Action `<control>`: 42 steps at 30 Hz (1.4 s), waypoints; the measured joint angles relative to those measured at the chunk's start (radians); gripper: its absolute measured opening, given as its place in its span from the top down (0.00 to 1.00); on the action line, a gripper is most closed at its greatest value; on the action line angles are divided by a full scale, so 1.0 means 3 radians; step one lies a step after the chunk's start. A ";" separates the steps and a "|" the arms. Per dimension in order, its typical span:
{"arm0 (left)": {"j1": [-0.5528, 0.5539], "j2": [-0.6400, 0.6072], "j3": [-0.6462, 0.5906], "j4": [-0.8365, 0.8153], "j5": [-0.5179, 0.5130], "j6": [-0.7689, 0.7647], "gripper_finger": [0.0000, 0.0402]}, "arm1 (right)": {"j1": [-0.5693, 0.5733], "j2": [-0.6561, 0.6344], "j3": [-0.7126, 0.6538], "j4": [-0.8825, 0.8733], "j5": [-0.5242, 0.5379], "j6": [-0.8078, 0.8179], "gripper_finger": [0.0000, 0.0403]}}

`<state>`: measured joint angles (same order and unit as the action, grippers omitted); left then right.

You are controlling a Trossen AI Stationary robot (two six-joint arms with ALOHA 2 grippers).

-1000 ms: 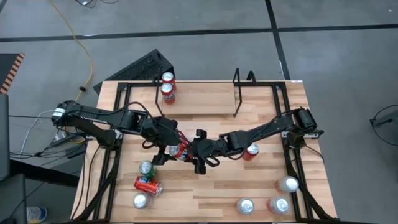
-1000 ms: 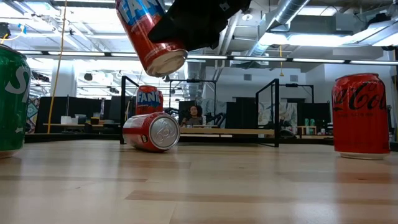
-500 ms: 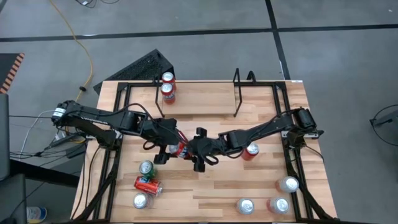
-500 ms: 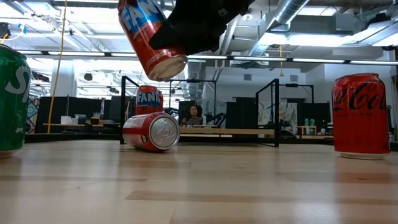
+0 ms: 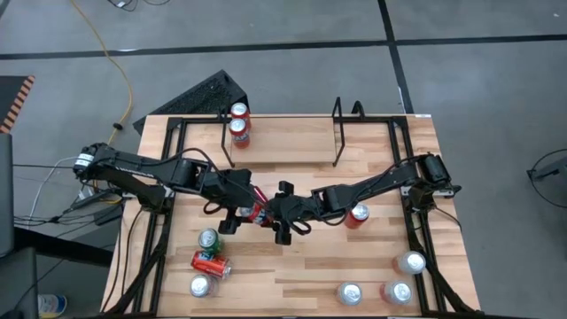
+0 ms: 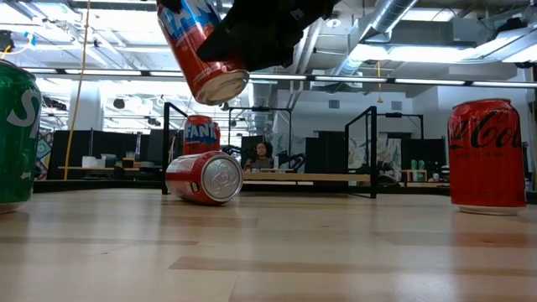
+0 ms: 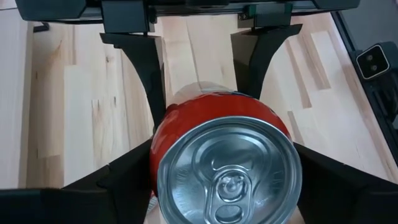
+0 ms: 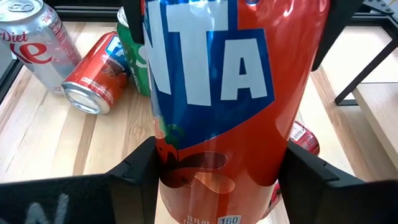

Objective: Place canned beverage on shelf
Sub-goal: Put the red soda can on the shelf and align with the other red soda cans

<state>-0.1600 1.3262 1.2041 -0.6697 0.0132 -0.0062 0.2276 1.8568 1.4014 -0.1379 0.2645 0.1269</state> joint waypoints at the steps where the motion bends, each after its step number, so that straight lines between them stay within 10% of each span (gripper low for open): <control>1: 0.0000 0.0000 0.0000 0.0001 0.0002 0.0000 0.29 | 0.0000 0.0000 0.0000 0.0000 0.0000 0.0005 0.41; 42: 0.0000 0.0017 0.0251 -0.0381 -0.0305 0.0106 0.29 | -0.0032 -0.0019 0.0018 -0.0274 0.0013 -0.0043 0.26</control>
<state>-0.1600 1.3312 1.2793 -0.7841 -0.0784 0.0257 0.2180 1.8512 1.4067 -0.2200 0.2684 0.1141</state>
